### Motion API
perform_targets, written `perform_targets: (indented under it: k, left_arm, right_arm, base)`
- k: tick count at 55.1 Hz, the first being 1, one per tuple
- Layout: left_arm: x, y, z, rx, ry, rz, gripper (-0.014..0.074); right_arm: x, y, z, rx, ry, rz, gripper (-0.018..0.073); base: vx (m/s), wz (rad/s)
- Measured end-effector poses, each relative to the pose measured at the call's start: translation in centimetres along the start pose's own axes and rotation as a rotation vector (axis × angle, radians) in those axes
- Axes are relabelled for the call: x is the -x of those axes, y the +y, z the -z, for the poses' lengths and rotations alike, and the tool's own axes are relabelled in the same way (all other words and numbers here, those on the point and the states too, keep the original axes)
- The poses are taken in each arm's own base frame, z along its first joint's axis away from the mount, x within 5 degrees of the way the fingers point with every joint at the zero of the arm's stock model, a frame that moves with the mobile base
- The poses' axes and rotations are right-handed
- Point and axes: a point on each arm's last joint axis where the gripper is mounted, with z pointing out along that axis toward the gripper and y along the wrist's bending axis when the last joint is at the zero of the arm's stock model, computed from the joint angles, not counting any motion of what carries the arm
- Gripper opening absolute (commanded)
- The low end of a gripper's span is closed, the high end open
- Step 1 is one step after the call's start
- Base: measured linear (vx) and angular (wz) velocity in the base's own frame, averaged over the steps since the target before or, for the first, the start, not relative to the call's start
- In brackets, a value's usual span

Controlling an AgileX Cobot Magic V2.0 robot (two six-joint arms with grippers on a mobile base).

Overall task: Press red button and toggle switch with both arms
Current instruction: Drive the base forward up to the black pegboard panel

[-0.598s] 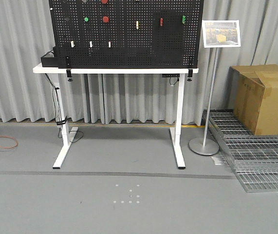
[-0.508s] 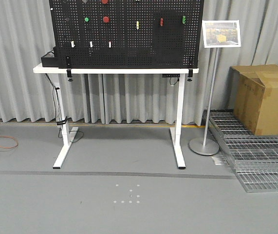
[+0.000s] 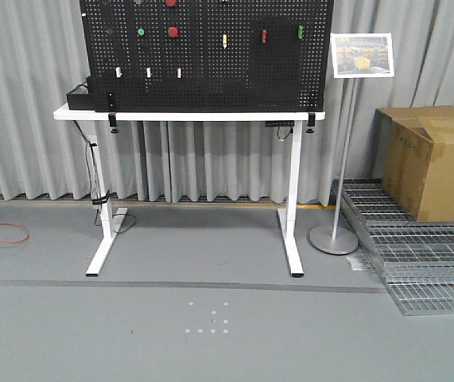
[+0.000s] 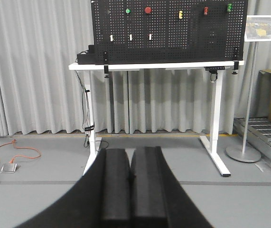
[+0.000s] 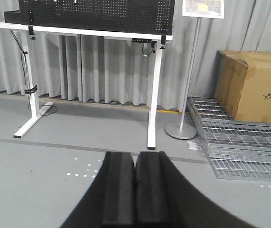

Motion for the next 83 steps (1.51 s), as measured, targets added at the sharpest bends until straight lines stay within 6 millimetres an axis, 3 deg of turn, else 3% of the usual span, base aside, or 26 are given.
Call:
perform_targets:
  k: [36, 83]
  left_arm:
    - [0.0, 0.0, 0.0, 0.0, 0.0, 0.0, 0.0002]
    - [0.0, 0.0, 0.0, 0.0, 0.0, 0.0, 0.0002]
  right_arm:
    - [0.0, 0.0, 0.0, 0.0, 0.0, 0.0, 0.0]
    - [0.0, 0.0, 0.0, 0.0, 0.0, 0.0, 0.0]
  base:
    - [0.26, 0.0]
    - [0.52, -0.01]
